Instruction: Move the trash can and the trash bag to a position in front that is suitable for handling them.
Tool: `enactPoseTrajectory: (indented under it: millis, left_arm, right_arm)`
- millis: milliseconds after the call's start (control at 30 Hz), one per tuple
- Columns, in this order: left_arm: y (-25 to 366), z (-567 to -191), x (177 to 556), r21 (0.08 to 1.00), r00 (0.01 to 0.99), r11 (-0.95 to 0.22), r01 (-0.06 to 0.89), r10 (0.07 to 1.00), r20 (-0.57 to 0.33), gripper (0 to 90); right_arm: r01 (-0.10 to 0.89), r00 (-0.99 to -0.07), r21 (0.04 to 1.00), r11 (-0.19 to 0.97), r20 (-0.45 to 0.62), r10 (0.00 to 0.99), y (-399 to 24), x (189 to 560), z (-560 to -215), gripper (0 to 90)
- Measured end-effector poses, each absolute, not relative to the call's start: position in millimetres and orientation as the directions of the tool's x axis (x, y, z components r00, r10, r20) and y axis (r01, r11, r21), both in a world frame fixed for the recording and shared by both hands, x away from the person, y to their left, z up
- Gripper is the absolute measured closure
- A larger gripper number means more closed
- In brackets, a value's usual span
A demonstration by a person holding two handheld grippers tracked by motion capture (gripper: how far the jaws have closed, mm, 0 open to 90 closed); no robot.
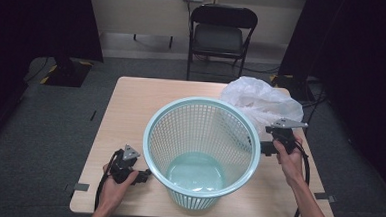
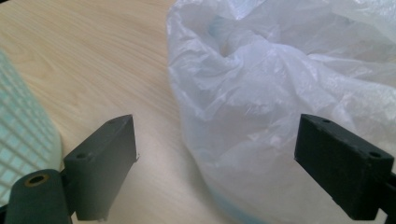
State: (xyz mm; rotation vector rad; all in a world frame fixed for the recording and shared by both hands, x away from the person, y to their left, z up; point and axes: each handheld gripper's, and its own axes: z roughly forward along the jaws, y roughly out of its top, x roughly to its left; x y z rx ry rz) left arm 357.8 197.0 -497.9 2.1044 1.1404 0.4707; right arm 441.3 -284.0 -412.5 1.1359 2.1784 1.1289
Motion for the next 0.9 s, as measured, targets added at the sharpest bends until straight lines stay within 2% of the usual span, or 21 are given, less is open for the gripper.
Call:
enactPoseTrajectory:
  millis: [167, 400, 467, 500, 567, 600, 667, 700, 767, 900]
  left_arm:
    - [195.3, -500.0, 356.9, 0.727, 0.549, -0.376, 0.575, 0.836, -0.002, 14.3]
    - [196.6, -501.5, 356.9, 0.736, 0.557, -0.372, 0.565, 0.83, -0.008, 13.7]
    - [196.6, -501.6, 356.9, 0.736, 0.557, -0.372, 0.565, 0.83, -0.008, 13.7]
    - [196.6, -501.5, 356.9, 0.736, 0.558, -0.372, 0.565, 0.83, -0.008, 13.7]
    - [196.6, -501.6, 356.9, 0.736, 0.558, -0.372, 0.565, 0.83, -0.008, 13.8]
    - [196.6, -501.6, 356.8, 0.736, 0.558, -0.372, 0.565, 0.83, -0.008, 13.8]
    - [196.6, -501.6, 356.8, 0.736, 0.557, -0.372, 0.565, 0.83, -0.008, 13.8]
    - [196.6, -501.6, 356.8, 0.736, 0.558, -0.372, 0.565, 0.83, -0.008, 13.8]
    - [196.6, -501.6, 356.8, 0.736, 0.557, -0.372, 0.565, 0.83, -0.008, 13.8]
    - [196.6, -501.6, 356.8, 0.737, 0.557, -0.372, 0.565, 0.83, -0.009, 13.7]
  right_arm:
    - [0.503, -0.553, 0.774, 0.385, -0.054, 0.831, -282.0, 461.3, -424.0, 13.0]
    - [0.531, -0.577, 0.745, 0.404, -0.032, 0.816, -281.3, 474.3, -444.4, 14.3]
    - [0.544, -0.574, 0.736, 0.403, -0.023, 0.819, -281.0, 475.5, -448.6, 21.3]
    - [0.548, -0.579, 0.728, 0.411, -0.025, 0.815, -281.0, 475.6, -450.8, 30.6]
    - [0.556, -0.589, 0.72, 0.416, -0.012, 0.808, -281.4, 474.5, -454.6, 37.8]
    - [0.556, -0.594, 0.72, 0.416, -0.007, 0.805, -282.4, 473.3, -456.5, 48.3]
    - [0.559, -0.599, 0.719, 0.413, 0.006, 0.801, -284.1, 471.9, -458.4, 54.8]
    - [0.564, -0.6, 0.714, 0.415, 0.01, 0.8, -285.2, 470.2, -459.4, 61.6]
    - [0.558, -0.604, 0.721, 0.411, 0.012, 0.797, -286.8, 466.5, -459.4, 69.1]
    - [0.557, -0.61, 0.728, 0.4, 0.033, 0.791, -291.2, 456.0, -458.9, 78.2]
